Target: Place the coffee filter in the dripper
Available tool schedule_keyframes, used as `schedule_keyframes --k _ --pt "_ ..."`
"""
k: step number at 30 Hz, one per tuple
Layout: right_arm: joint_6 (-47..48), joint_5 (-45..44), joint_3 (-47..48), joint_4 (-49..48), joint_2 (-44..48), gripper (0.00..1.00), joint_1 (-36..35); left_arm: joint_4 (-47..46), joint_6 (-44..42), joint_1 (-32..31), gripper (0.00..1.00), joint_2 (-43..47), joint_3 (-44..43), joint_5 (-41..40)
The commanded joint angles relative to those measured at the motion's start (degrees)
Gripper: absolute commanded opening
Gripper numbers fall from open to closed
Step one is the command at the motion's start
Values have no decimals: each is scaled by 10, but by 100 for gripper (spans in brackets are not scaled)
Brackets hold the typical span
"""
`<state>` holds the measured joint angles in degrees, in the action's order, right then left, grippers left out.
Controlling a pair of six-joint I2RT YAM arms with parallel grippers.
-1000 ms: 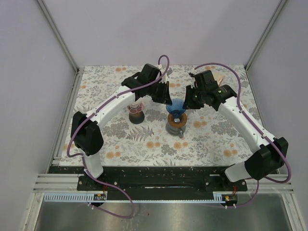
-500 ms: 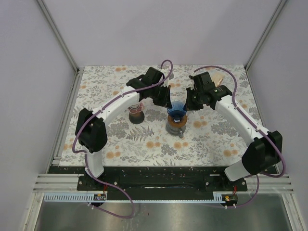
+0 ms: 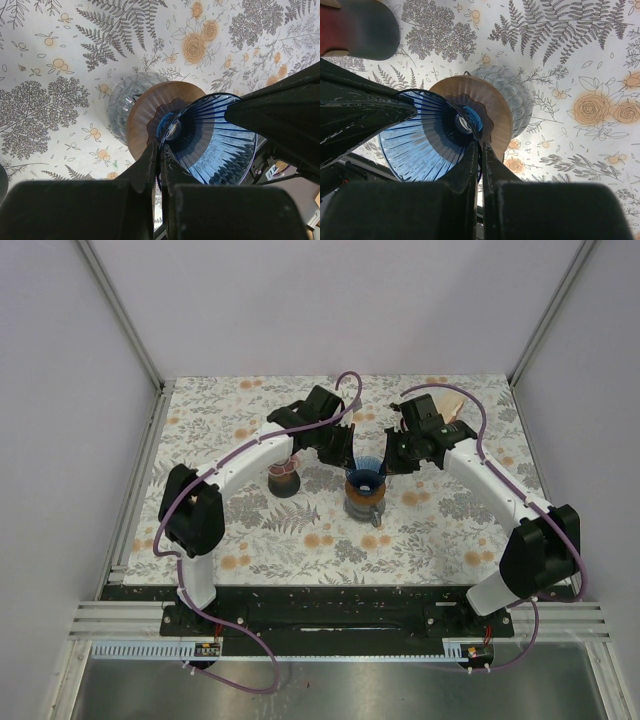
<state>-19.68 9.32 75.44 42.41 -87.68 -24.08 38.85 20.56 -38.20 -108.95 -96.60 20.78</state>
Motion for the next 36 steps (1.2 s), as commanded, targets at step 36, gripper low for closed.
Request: schedule_keyframes --k 36 --pt "7 31 -18 -13 -20 16 3 -22 -60 -36 36 1 -38 -7"
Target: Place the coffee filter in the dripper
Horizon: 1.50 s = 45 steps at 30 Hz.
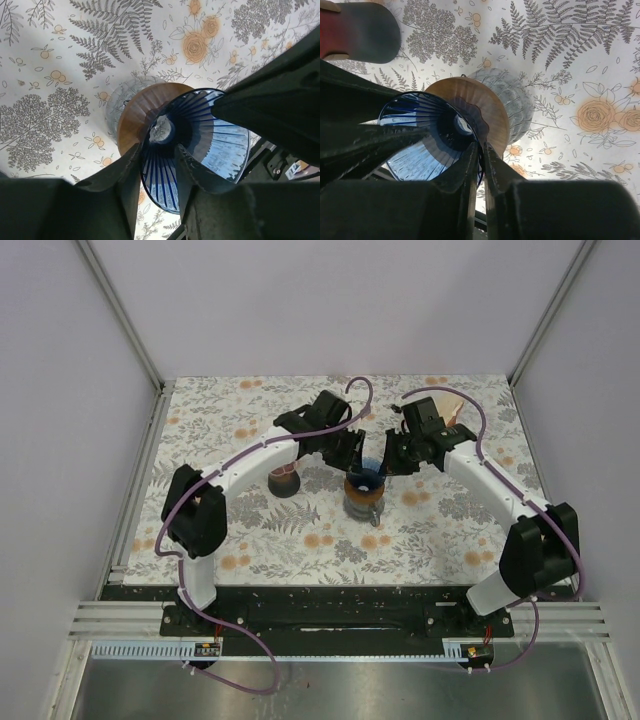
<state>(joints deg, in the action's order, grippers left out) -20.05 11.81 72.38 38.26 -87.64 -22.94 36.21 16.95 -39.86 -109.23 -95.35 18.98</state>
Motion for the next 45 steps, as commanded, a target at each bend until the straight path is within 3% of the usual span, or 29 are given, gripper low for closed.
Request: schedule_keyframes --k 1,9,19,22,28,30,32,38,45 --pt "11 6 16 30 -18 19 -9 5 -27 -19 39 6 -55 9" --pt "25 18 57 45 -10 47 -9 23 -42 -15 56 0 -91 1" --pt "69 -24 129 87 -12 63 -8 41 -65 -5 68 13 -117 -12" --pt "77 -101 153 94 5 61 0 62 -101 -4 69 28 -140 -11" --pt "67 -149 154 17 30 44 107 91 -202 1 77 114 -155 25" --pt "64 -160 166 0 5 43 137 106 -231 10 82 142 -155 30" --pt "61 -168 183 -12 -30 49 163 126 -258 24 84 171 -150 23" --pt "62 -199 260 -25 -138 57 207 108 -271 134 85 244 -55 54" --pt "73 -181 361 -26 -235 40 207 54 -265 252 85 275 31 84"
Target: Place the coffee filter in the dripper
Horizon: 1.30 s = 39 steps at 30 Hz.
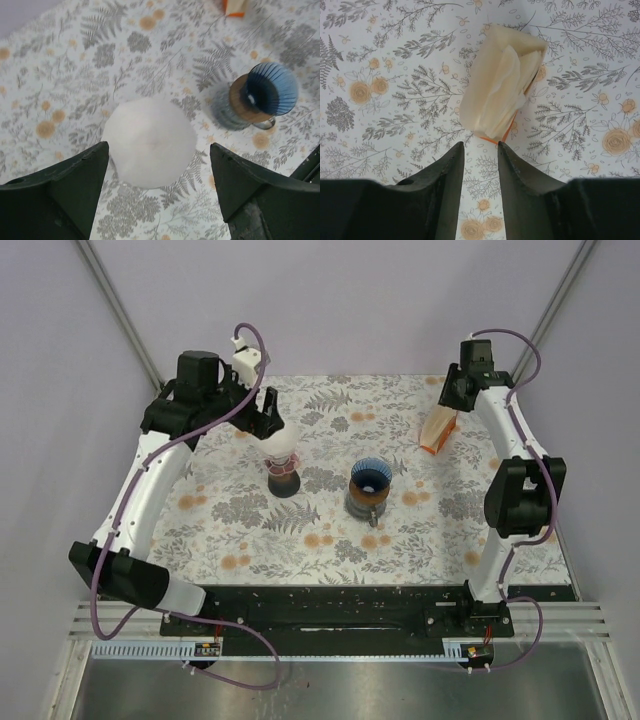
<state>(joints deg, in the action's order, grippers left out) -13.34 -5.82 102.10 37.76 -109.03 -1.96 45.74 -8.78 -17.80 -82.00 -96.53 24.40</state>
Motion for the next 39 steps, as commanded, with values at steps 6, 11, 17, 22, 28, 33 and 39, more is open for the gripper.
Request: schedule_keyframes --k 6,11,17,22,28,33,39 --pt "10 -37 133 2 -107 34 -2 -43 -17 49 85 -12 53 31" --pt "8 -71 179 38 -156 34 -2 -34 -13 51 85 -34 42 52" --pt "0 -69 146 6 -157 35 -2 -31 -7 53 85 -45 44 70" --pt "-2 -68 148 7 -174 33 -2 -32 -5 55 85 -47 43 75" --pt "-5 -62 154 8 -190 33 -2 -32 -5 58 85 -44 42 73" --pt "-4 -65 172 14 -213 33 -2 -32 -6 60 85 -40 43 75" --pt "-5 -63 184 19 -225 18 -3 -29 -6 64 85 -37 42 78"
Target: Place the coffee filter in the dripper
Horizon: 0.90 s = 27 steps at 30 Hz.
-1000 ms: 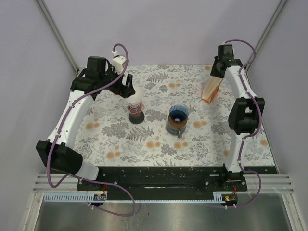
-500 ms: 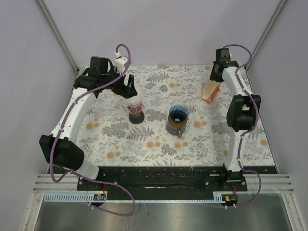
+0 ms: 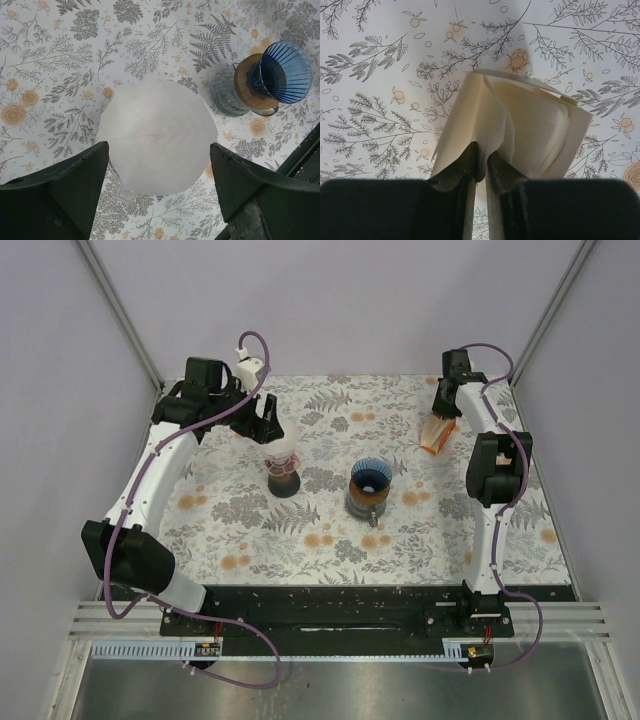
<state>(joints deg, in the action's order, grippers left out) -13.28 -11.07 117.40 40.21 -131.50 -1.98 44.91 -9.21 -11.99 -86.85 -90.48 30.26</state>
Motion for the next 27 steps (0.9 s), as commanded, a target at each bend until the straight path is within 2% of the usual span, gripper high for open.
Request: schedule_keyframes --k 1,5,15,27 --pt "-5 -10 30 -6 3 14 -3 -21 -2 6 85 12 -18 21" --pt "-3 -5 19 -7 23 0 -2 -21 -2 7 85 12 -18 23" --pt "-3 8 -46 -30 110 0 -5 -21 0 7 85 15 -16 30" --pt "3 28 -87 -10 194 0 -17 -21 -5 7 86 30 -12 28"
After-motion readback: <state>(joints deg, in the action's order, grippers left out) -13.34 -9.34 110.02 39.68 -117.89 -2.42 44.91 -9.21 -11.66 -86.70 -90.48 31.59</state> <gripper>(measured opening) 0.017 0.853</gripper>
